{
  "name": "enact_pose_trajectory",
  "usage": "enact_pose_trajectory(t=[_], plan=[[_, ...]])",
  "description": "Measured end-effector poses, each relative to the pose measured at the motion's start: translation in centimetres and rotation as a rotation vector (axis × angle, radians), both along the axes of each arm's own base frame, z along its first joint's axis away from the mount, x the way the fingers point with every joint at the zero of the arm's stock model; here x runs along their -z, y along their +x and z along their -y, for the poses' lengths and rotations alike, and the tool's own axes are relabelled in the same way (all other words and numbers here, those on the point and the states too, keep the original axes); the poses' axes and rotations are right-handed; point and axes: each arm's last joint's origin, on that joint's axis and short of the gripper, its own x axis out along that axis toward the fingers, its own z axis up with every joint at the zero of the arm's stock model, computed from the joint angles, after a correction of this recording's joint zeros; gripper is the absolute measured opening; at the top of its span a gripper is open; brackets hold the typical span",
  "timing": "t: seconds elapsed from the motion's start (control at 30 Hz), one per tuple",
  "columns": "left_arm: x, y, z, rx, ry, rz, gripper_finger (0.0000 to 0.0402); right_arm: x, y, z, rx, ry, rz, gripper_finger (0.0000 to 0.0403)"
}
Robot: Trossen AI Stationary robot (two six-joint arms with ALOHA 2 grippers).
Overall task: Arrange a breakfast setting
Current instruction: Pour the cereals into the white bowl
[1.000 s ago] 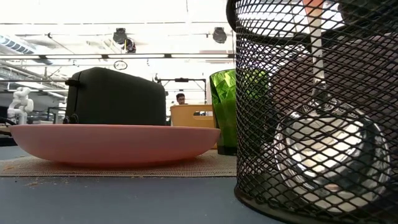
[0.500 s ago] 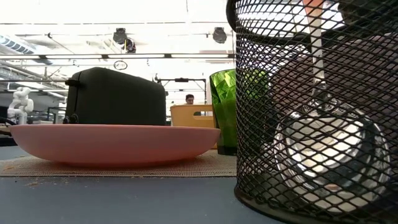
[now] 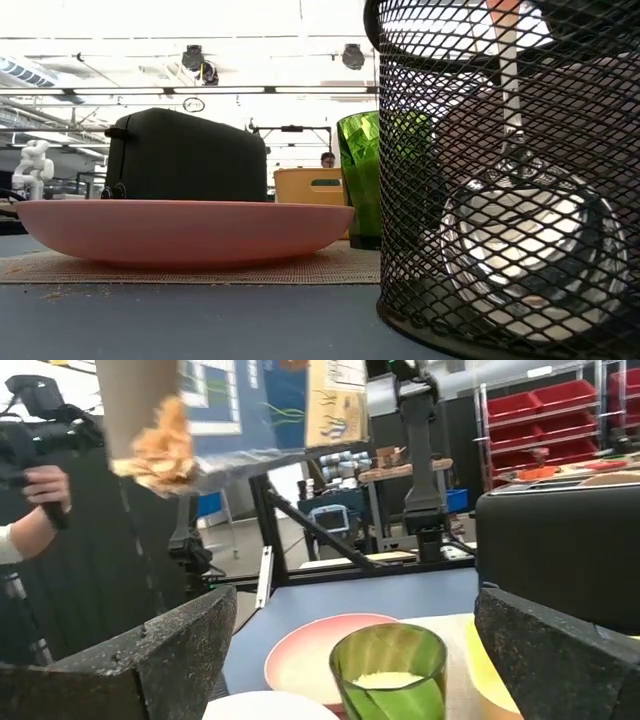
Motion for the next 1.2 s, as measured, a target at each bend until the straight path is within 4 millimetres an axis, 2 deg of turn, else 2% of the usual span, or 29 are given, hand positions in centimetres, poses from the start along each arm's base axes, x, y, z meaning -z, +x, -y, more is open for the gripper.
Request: enact_pose_trajectory(t=[0.33, 0.67, 0.87, 1.0, 1.2], plan=[[-0.5, 0.0, 0.0, 0.0, 0.005, 0.049, 0.0223, 0.1, 0.4, -0.3, 0.079, 0.058, -0.009, 0.0393], [-0.9, 0.0, 0.0, 0.0, -0.002, 0.091, 0.0223, 0.6, 1.5, -1.8, 0.072, -0.027, 0.012, 0.0393], [-0.9, 0.0, -0.1, -0.031, 0.009, 0.093, 0.0223, -1.0, 4.2, -3.2, 0.062, -0.143, 0.008, 0.0393], [-1.1, 0.1, -0.1, -0.052, 0.01, 0.114, 0.0223, -2.4, 5.9, -3.5, 0.152, -0.145, 0.018, 0.0393], [-1.4, 0.0, -0.2, -0.064, 0.034, 0.156, 0.0223, -4.3, 7.0, -3.8, 0.171, -0.162, 0.116, 0.0393]])
